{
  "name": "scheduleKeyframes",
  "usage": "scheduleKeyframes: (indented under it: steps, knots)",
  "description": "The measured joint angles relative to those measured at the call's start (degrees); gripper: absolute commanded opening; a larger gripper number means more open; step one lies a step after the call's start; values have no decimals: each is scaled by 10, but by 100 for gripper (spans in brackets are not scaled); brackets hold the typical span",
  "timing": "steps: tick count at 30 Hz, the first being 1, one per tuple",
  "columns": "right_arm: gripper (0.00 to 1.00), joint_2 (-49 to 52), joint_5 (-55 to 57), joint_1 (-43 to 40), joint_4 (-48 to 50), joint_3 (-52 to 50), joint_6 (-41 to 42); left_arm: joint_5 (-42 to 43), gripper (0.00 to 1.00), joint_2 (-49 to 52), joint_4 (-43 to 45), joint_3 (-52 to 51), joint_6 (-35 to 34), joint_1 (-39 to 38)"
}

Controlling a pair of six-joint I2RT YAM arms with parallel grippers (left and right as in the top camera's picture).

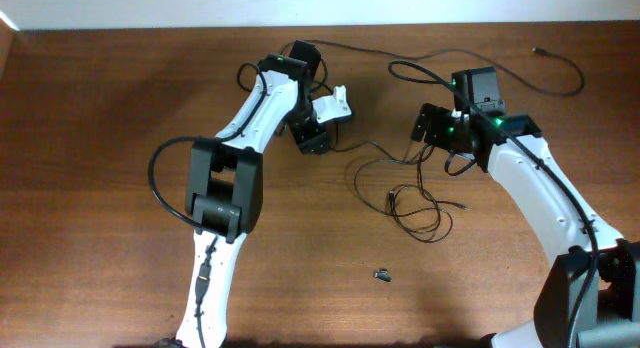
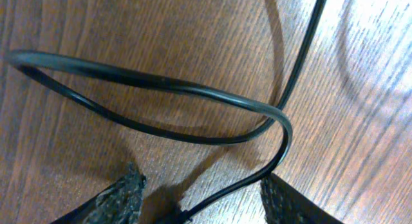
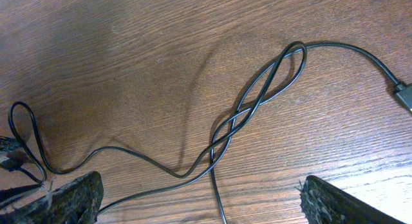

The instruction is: Untangle cables

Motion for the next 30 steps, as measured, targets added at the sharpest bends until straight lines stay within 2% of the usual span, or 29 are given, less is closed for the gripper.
scheduleKeyframes:
  steps: [2,3,9,15,22,26,30]
  knots:
    - [99,0,0,0,0,0,0,0,6,0,1,0,0,0]
    - [99,0,0,0,0,0,0,0,0,1,6,0,2,0]
    - [99,0,0,0,0,0,0,-6,0,4,18,0,1,0]
    - [99,0,0,0,0,0,-1,-99,0,-15,18,0,-16,-2]
    - [99,0,11,0,-4,0,3,-101,0,-230,19,-1,-34,-1]
    - [99,0,37,0,-23,0,30,-130,0,-267,25,0,-103,1]
    - [99,0,49,-13,-31,0,43,-187,0,-267,45,0,-224,32]
